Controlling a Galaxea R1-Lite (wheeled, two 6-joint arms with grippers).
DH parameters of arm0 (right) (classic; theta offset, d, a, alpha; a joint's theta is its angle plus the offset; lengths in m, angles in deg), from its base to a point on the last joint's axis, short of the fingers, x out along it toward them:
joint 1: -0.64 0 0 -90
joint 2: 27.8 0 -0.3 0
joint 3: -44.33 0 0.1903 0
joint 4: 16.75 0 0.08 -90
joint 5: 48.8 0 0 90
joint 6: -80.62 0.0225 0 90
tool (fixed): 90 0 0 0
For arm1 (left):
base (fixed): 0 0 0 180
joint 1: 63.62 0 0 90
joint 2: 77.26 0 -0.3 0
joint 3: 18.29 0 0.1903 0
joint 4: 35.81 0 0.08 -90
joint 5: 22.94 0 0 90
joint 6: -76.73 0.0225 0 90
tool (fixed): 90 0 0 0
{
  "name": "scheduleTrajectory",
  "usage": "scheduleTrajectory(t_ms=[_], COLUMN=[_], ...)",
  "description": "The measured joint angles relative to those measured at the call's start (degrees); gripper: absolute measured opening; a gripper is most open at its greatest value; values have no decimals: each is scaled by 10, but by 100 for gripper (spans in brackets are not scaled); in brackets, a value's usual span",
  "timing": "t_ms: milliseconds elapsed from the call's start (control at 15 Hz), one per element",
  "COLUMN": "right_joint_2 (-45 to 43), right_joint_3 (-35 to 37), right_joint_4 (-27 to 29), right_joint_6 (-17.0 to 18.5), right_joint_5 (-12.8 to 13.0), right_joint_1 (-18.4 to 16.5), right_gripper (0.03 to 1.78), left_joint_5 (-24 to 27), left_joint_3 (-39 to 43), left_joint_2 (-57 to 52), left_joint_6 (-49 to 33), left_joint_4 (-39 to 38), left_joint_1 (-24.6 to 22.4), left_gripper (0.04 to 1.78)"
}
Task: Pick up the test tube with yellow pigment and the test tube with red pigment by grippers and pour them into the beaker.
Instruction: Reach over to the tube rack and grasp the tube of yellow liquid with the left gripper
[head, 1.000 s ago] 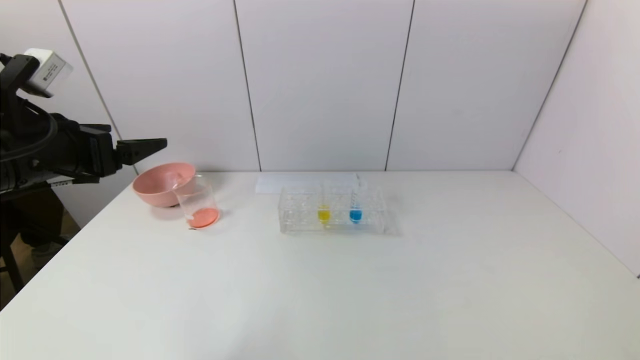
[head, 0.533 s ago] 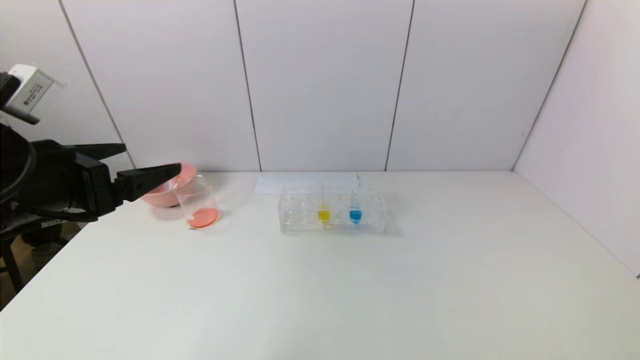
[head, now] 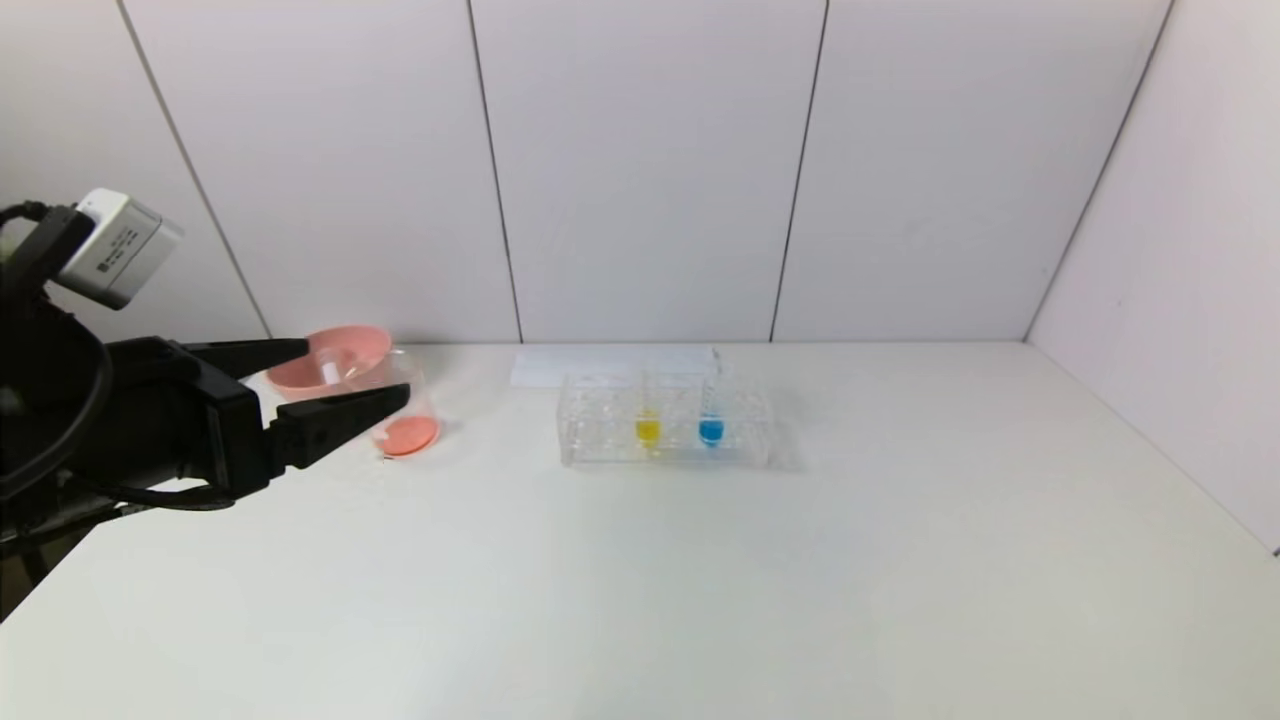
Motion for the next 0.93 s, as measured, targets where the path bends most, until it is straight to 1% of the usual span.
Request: scheduleTrajectory(t_ms=[200, 467, 733, 933], right_joint_2=[0, 0, 0, 0], right_joint_3=[0, 0, 0, 0], right_joint_4=[0, 0, 0, 0], right_joint_6=[0, 0, 0, 0], right_joint_5=[0, 0, 0, 0], right_joint_1=[0, 0, 0, 0], right_gripper=[170, 170, 170, 170], left_joint_5=[0, -1, -1, 1], left_joint_3=[12, 33, 33, 29], left_joint_2=[19, 77, 149, 215], left_joint_6=[-3, -23, -33, -46], left_joint_4=[-33, -133, -196, -272], left_joint_1=[19, 47, 72, 85], left_gripper=[176, 176, 176, 176])
